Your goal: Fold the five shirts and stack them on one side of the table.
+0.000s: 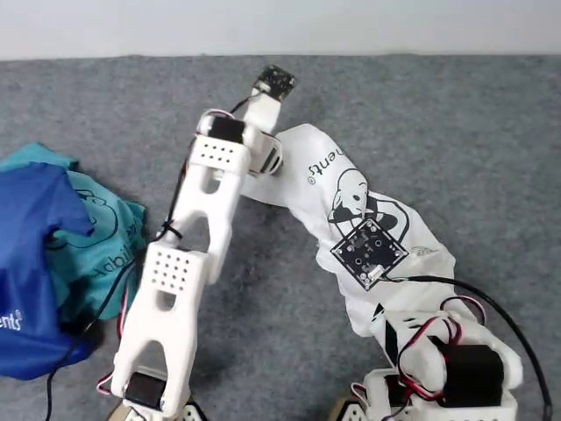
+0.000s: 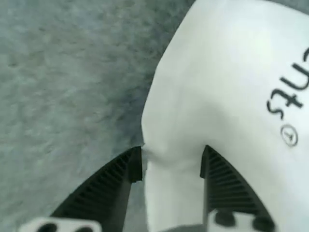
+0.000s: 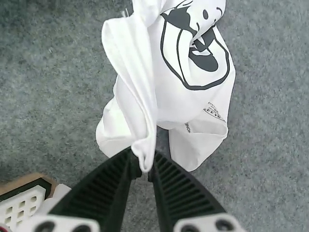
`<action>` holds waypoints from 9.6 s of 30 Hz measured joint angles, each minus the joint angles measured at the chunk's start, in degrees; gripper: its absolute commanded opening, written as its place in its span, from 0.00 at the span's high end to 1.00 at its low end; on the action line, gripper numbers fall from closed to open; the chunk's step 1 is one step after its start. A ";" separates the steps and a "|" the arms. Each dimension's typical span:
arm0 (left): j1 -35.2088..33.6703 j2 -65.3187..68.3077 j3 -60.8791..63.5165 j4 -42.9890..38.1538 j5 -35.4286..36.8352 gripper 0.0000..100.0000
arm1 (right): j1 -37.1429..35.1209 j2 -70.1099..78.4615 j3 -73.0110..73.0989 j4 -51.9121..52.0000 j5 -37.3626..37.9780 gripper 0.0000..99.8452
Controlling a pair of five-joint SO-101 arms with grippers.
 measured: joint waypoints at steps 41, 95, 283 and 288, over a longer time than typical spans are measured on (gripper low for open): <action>-0.26 -47.12 36.40 21.27 -9.41 0.99 | 9.05 0.00 -3.69 -1.93 3.34 0.99; -2.55 -74.20 101.54 -3.08 -38.42 0.78 | 19.16 0.00 -3.69 -0.26 13.63 0.99; -14.59 -53.36 67.08 -11.34 -33.32 0.90 | 9.32 62.24 -23.56 -29.63 -3.87 0.99; -15.91 -53.36 59.08 -10.90 -19.78 0.76 | 8.97 62.24 -23.56 -20.92 -4.48 0.99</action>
